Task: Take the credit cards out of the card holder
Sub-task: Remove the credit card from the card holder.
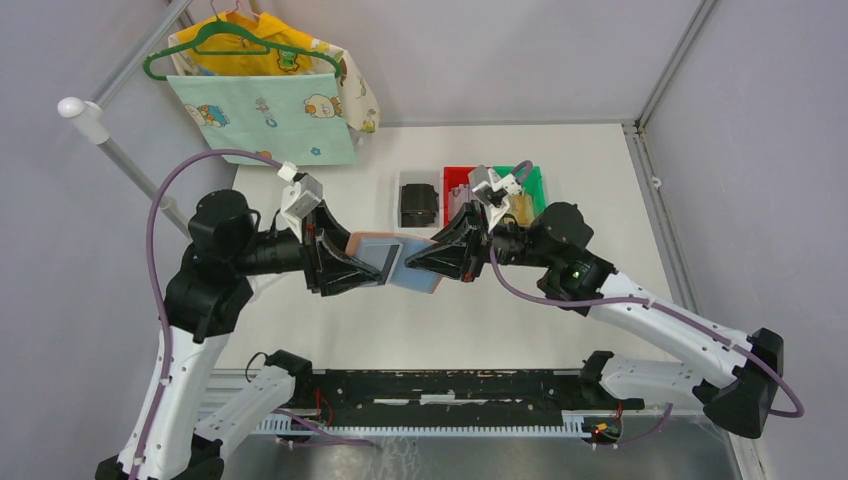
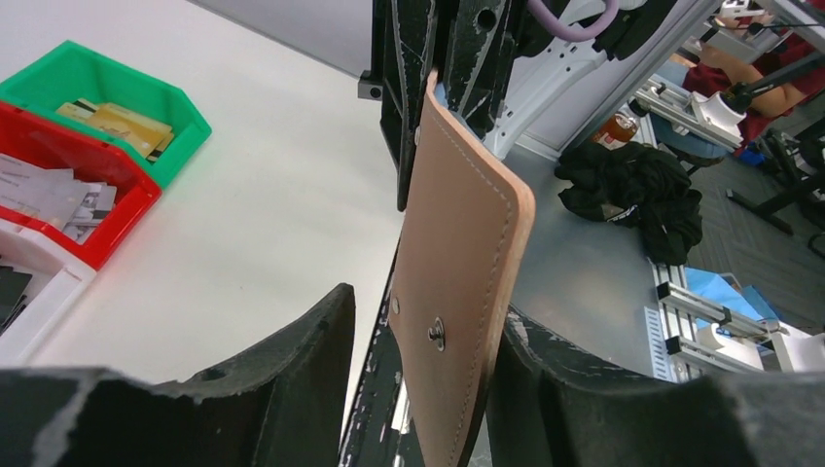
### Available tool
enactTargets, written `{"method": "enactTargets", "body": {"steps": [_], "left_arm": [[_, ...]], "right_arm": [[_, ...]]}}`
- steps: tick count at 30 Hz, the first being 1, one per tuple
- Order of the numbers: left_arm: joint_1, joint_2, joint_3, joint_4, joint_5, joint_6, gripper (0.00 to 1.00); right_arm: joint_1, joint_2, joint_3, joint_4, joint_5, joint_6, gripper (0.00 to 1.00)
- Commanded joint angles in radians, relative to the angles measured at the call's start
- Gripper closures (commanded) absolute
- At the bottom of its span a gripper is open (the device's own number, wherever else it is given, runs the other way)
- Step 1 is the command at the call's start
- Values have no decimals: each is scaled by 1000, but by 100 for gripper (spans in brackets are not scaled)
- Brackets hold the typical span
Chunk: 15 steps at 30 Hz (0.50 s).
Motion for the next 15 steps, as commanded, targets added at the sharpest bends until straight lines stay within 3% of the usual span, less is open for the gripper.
{"method": "enactTargets", "body": {"steps": [1,11,13,15], "left_arm": [[0,10,38,89,41,-95,47],[0,63,92,107,44,-111,73],[0,66,90,110,21,-114,87],[0,65,78,124,-1,-145,98]], "right_arm": [[-3,-41,-3,102,-3,22,100],[-2,-66,-45,148,-2,40,99],[-2,-67,-59,178,7,59,79],[-3,-67,-58,173,20,55,75]]}}
